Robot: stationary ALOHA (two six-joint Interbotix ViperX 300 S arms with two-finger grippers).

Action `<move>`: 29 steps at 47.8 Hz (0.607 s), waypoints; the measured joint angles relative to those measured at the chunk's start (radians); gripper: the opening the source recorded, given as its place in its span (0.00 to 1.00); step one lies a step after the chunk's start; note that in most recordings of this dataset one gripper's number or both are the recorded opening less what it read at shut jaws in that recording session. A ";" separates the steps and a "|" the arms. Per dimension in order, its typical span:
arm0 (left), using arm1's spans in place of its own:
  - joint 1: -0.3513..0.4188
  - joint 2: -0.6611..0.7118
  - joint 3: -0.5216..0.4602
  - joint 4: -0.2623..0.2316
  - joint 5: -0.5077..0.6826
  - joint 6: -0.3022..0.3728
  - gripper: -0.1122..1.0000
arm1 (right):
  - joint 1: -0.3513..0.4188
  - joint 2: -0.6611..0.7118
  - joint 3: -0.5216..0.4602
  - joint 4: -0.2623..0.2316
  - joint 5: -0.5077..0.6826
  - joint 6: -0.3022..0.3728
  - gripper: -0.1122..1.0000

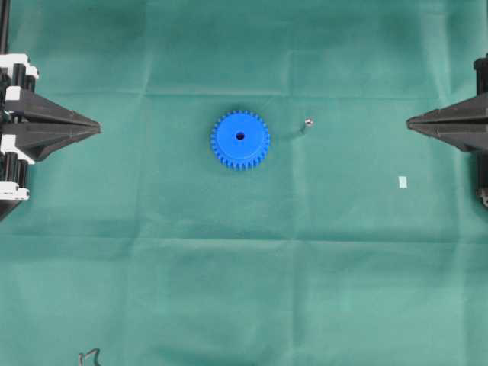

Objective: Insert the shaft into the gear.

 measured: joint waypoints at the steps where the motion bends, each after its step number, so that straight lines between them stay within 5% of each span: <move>1: 0.000 0.000 0.000 0.000 0.000 0.000 0.10 | 0.000 0.000 0.000 0.002 0.000 0.002 0.13; 13: 0.000 0.018 -0.023 0.012 0.032 -0.011 0.10 | -0.031 0.032 0.000 0.043 0.003 0.009 0.12; 29: 0.000 0.014 -0.023 0.014 0.032 -0.011 0.10 | -0.169 0.196 -0.072 0.067 0.083 0.014 0.13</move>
